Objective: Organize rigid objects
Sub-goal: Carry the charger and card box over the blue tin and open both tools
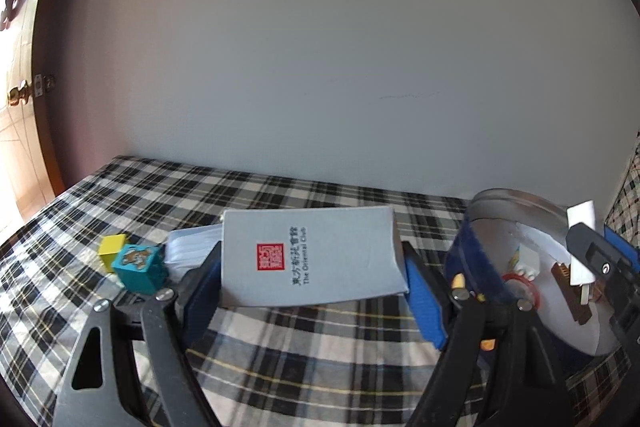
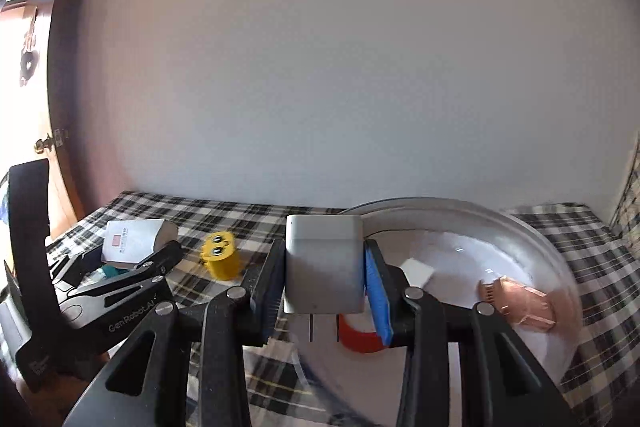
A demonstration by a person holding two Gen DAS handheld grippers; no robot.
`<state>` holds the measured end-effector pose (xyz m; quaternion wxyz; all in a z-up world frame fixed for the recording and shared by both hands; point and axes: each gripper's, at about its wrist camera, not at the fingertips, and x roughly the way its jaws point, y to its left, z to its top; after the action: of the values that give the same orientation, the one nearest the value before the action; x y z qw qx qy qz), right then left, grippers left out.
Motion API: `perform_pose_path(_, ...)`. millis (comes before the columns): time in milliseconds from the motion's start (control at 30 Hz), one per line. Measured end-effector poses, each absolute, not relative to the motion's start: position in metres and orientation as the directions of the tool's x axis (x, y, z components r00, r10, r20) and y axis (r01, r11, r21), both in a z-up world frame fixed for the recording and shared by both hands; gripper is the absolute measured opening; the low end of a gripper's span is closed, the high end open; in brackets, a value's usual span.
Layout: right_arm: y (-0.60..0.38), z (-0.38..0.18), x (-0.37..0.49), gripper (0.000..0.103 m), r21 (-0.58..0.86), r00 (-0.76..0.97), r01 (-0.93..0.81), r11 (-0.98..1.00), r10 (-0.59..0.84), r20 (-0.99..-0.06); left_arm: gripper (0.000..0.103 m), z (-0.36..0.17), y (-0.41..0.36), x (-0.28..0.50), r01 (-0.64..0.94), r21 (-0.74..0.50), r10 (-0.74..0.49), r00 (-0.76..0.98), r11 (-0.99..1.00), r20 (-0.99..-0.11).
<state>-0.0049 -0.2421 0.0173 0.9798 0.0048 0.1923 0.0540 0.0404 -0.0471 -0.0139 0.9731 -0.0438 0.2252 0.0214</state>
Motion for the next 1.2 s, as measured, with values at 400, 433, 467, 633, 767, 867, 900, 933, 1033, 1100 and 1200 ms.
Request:
perform_pose_path(400,-0.298,0.022,-0.002,0.04,0.046,0.933,-0.008,0.999,0.024,-0.36,0.082,-0.01,-0.105,0.048,0.006,-0.045,-0.024,0.92,0.999,-0.392)
perform_pose_path(433,-0.302,0.022,-0.003,0.04,0.047,0.933,-0.001,0.999,0.018,-0.359,0.082,-0.01,-0.107,0.049,0.008,-0.05,-0.027,0.92,0.999,-0.392)
perform_pose_path(467,-0.305,0.023,-0.003,0.04,0.046,0.933,0.004,0.999,0.013,-0.358,0.082,-0.01,-0.109,0.049,0.015,-0.054,-0.035,0.919,0.998,-0.393)
perform_pose_path(633,-0.32,0.024,-0.002,0.04,0.048,0.933,0.044,0.998,-0.024,-0.358,0.082,-0.008,-0.114,0.044,0.061,-0.046,-0.074,0.929,0.997,-0.363)
perform_pose_path(767,-0.339,0.024,-0.002,0.04,0.087,0.934,0.083,0.993,-0.047,-0.355,0.082,-0.008,-0.113,0.042,0.078,-0.053,-0.092,0.929,0.996,-0.359)
perform_pose_path(867,-0.346,0.021,0.001,0.04,0.126,0.926,0.087,0.988,-0.034,-0.375,0.082,-0.008,-0.112,0.043,0.078,-0.054,-0.092,0.928,0.996,-0.361)
perform_pose_path(900,-0.344,0.02,0.004,0.04,0.128,0.924,0.088,0.988,-0.033,-0.38,0.082,-0.008,-0.112,0.043,0.078,-0.053,-0.092,0.928,0.996,-0.362)
perform_pose_path(933,-0.345,0.019,0.004,0.04,0.126,0.923,0.091,0.988,-0.036,-0.383,0.082,-0.008,-0.113,0.043,0.078,-0.049,-0.091,0.928,0.996,-0.362)
perform_pose_path(1033,-0.343,0.02,0.004,0.04,0.108,0.923,0.097,0.989,-0.048,-0.382,0.082,-0.008,-0.113,0.044,0.075,-0.041,-0.085,0.929,0.996,-0.361)
perform_pose_path(1100,-0.341,0.021,0.003,0.04,0.091,0.925,0.099,0.991,-0.058,-0.375,0.082,-0.008,-0.115,0.044,0.075,-0.039,-0.084,0.927,0.996,-0.365)
perform_pose_path(1200,-0.34,0.023,0.001,0.04,0.079,0.93,0.095,0.992,-0.06,-0.362,0.082,-0.007,-0.12,0.042,0.077,-0.036,-0.085,0.928,0.996,-0.363)
